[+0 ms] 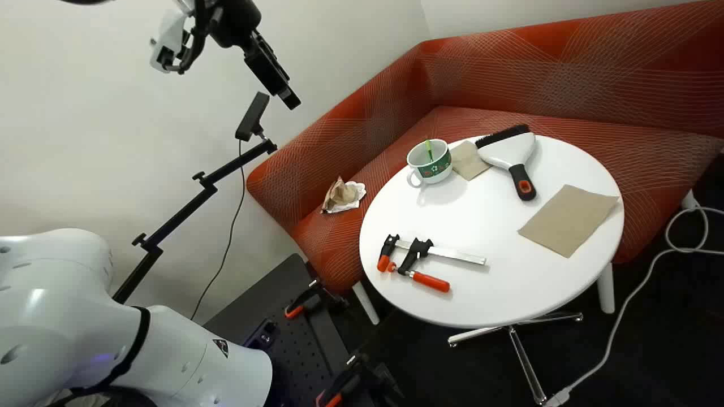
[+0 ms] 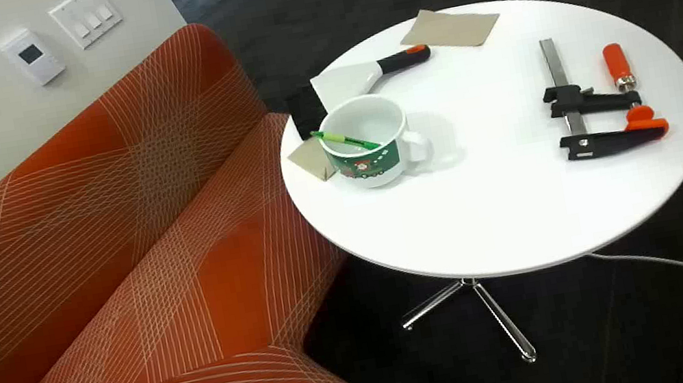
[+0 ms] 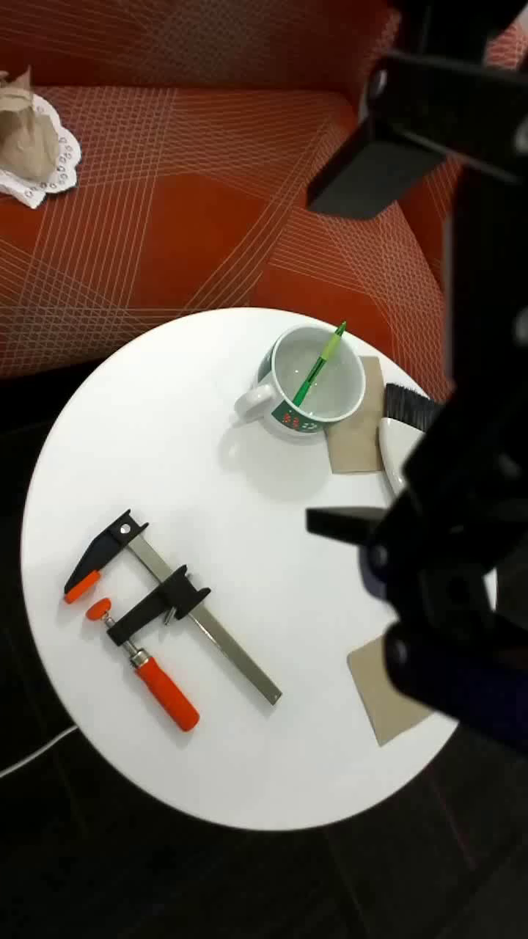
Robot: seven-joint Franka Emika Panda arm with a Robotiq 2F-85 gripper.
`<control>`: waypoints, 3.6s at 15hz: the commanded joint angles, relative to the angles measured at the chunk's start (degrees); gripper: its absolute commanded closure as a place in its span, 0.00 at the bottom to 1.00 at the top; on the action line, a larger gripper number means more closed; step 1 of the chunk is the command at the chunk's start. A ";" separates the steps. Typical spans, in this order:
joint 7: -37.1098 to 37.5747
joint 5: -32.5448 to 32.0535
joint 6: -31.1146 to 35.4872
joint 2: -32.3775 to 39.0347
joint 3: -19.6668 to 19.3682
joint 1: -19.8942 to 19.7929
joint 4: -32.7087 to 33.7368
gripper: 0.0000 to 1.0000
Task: Remove the pen from the mug.
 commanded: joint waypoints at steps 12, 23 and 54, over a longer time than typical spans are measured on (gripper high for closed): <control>-0.31 -0.55 -0.47 1.18 0.66 -0.55 1.23 0.00; -5.71 -9.04 12.61 23.35 6.51 1.87 11.89 0.00; -19.06 -23.08 34.65 55.85 4.00 4.93 26.03 0.00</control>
